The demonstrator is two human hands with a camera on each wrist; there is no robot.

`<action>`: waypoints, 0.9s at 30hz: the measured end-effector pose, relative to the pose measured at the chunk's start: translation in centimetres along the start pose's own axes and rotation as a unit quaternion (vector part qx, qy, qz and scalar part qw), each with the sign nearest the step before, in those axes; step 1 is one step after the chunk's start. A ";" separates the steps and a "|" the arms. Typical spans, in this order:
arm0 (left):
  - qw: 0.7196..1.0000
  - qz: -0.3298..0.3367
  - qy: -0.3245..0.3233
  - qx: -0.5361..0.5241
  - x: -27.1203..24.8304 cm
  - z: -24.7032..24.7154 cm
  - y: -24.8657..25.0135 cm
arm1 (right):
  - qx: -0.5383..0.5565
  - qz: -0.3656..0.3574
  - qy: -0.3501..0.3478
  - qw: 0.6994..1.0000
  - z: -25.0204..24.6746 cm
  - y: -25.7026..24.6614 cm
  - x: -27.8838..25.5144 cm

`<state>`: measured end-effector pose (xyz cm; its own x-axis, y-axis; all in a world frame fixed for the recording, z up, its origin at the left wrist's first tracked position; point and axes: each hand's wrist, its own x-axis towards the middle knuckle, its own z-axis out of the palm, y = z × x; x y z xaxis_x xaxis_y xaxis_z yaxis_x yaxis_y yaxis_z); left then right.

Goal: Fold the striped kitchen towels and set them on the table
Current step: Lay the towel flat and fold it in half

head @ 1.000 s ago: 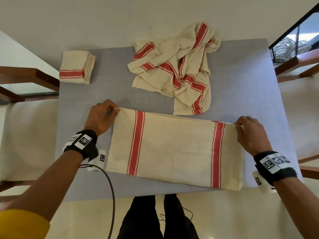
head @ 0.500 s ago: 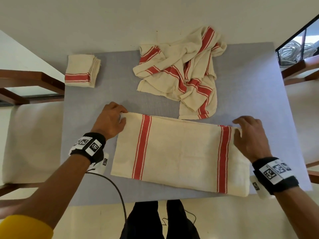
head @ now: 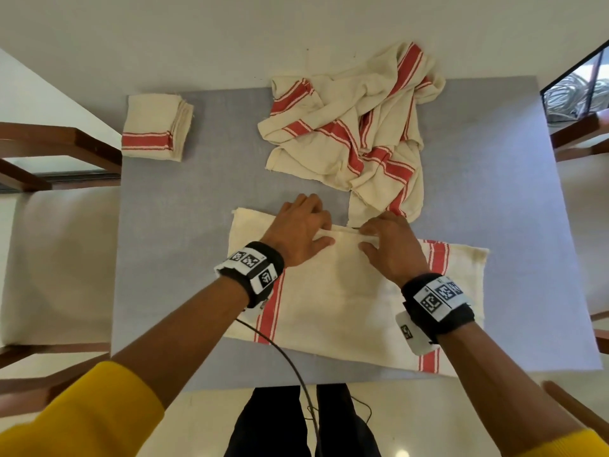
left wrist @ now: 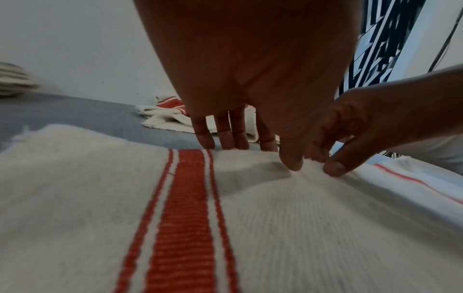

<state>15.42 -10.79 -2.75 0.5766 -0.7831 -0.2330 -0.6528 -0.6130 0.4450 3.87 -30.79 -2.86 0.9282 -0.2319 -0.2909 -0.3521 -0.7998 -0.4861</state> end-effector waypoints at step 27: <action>0.993 -0.003 0.097 -0.062 -0.4 1.4 -3.4 | 0.023 0.012 0.016 1.000 0.4 0.5 1.3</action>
<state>16.79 -8.55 -5.36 0.6724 -0.7369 -0.0698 -0.5900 -0.5906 0.5505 4.89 -31.23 -3.84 0.9227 -0.2683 -0.2767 -0.3782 -0.7684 -0.5163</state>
